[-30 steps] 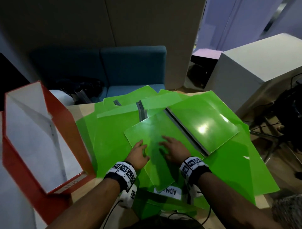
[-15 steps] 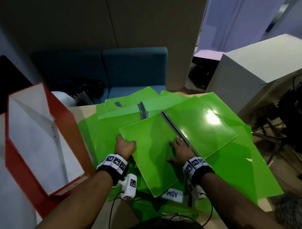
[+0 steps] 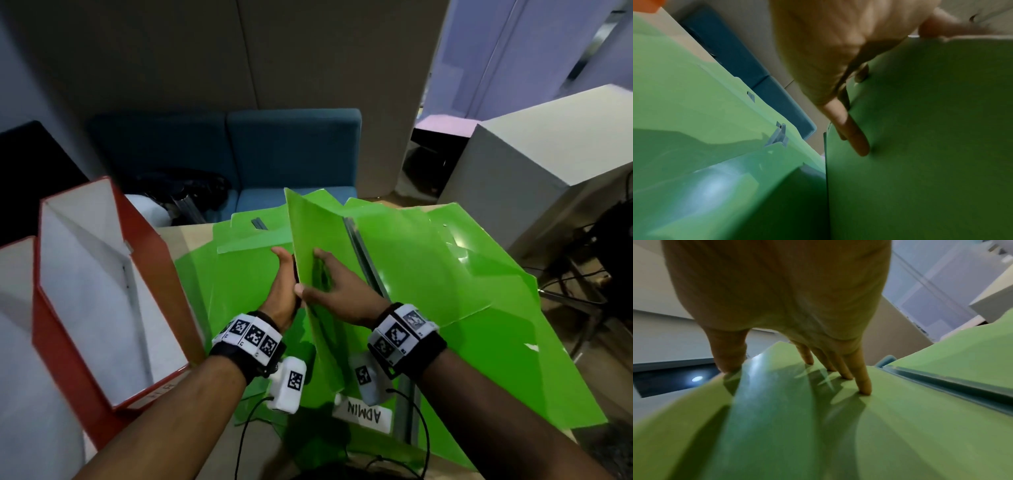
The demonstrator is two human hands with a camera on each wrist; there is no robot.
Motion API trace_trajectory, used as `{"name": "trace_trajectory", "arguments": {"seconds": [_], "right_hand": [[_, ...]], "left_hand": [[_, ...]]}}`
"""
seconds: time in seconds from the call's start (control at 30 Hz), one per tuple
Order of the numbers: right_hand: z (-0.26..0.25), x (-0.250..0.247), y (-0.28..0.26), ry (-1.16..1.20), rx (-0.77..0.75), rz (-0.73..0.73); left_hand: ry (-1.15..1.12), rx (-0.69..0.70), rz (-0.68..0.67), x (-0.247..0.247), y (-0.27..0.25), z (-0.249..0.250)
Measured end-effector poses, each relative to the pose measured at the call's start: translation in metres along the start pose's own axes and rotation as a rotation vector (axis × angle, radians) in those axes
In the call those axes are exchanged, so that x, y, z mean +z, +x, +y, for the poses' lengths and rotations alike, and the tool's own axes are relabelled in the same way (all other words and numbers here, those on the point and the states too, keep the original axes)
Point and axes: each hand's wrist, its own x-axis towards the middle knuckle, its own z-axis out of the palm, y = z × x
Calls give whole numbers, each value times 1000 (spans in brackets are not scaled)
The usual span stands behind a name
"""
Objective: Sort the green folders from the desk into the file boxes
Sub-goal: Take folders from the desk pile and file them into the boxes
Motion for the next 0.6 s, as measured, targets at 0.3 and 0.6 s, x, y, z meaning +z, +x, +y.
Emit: {"name": "trace_trajectory", "arguments": {"seconds": [0.3, 0.6], "right_hand": [[-35, -9, -6, 82, -267, 103], [-56, -17, -32, 322, -447, 109]], "left_hand": [[178, 82, 80, 7, 4, -4], [-115, -119, 209, -23, 1, -13]]}}
